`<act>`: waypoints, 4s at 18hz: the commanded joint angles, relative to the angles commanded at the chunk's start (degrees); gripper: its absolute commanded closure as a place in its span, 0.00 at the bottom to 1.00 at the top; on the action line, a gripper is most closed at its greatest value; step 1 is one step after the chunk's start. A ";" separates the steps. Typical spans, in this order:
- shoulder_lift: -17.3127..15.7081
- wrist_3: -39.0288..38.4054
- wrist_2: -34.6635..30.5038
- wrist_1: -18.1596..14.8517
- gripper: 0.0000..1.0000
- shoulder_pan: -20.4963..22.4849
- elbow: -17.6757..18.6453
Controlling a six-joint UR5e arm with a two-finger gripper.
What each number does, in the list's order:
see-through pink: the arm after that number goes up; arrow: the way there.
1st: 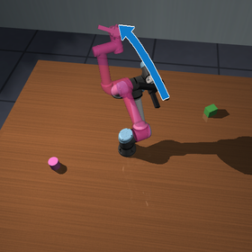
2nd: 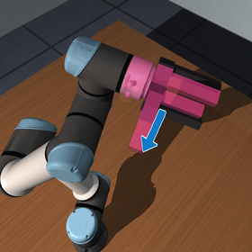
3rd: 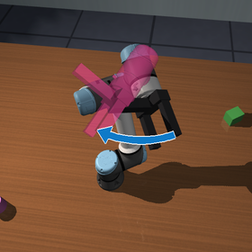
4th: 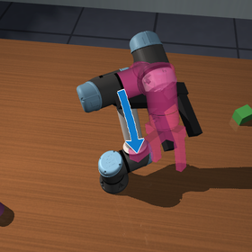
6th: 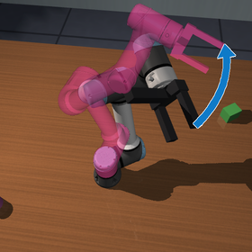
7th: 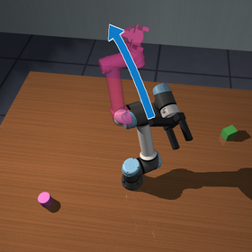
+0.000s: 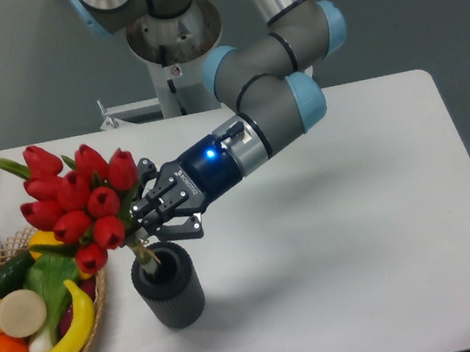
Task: Insert the flowers into the vase
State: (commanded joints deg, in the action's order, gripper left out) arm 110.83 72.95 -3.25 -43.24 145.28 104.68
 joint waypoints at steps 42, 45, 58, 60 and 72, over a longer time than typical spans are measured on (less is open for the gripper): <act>7.12 5.27 -0.53 0.09 0.37 0.53 3.61; 7.03 6.24 -0.53 0.09 0.23 0.88 3.61; -3.24 9.48 -11.58 0.26 0.00 6.76 8.52; -5.61 11.51 -14.75 0.26 0.00 8.35 9.75; -21.51 10.99 -47.68 -0.35 0.00 19.42 6.42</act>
State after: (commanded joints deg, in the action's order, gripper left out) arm 89.32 83.94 -50.93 -43.59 164.70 111.10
